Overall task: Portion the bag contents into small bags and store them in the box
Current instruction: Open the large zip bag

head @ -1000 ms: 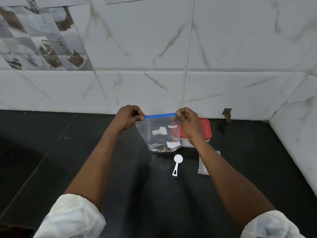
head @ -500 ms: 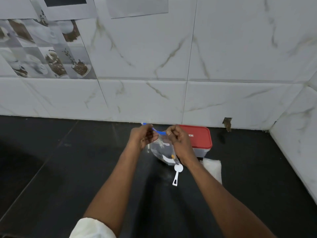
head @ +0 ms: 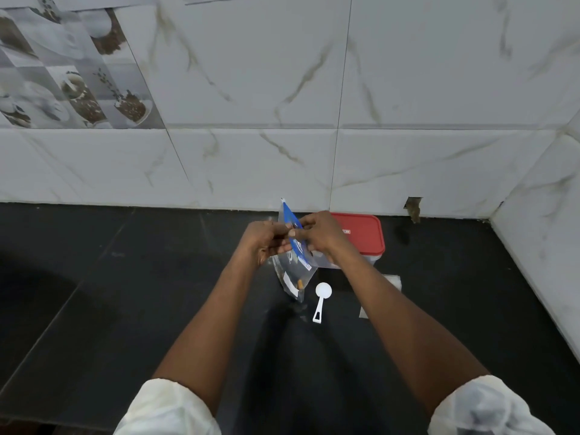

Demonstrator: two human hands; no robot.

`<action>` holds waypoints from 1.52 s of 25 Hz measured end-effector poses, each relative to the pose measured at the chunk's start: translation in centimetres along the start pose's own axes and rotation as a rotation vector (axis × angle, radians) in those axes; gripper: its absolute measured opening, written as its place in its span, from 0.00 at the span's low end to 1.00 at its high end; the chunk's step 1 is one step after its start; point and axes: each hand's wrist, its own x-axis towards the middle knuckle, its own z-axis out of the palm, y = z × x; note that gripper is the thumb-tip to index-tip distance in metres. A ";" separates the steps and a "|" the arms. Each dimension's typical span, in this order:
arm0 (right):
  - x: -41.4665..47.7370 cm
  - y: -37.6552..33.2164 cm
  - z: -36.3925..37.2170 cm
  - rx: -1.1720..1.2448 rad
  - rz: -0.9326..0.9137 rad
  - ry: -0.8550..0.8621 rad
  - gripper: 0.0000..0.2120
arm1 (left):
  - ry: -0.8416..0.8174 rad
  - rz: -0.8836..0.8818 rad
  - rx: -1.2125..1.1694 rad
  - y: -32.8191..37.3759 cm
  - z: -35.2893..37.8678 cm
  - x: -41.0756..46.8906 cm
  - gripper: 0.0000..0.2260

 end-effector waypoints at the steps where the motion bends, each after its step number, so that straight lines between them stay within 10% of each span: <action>1: 0.3 0.2 0.0 0.005 0.018 0.056 0.02 | 0.034 0.006 0.019 -0.1 -0.1 0.2 0.02; 6: 0.6 1.9 0.4 0.001 0.166 0.178 0.12 | 0.343 0.052 0.226 -1.8 -0.7 2.2 0.06; 18: 0.1 2.1 1.3 0.428 0.343 0.042 0.10 | 0.079 0.163 0.501 -3.2 -1.0 0.3 0.10; 32: -0.2 3.4 1.2 -0.012 0.381 -0.025 0.13 | -0.136 -0.097 -0.464 -4.4 -2.0 -0.7 0.11; 38: 0.3 3.2 0.9 0.374 0.514 -0.015 0.08 | -0.176 0.030 -0.503 -7.4 -1.6 -1.2 0.08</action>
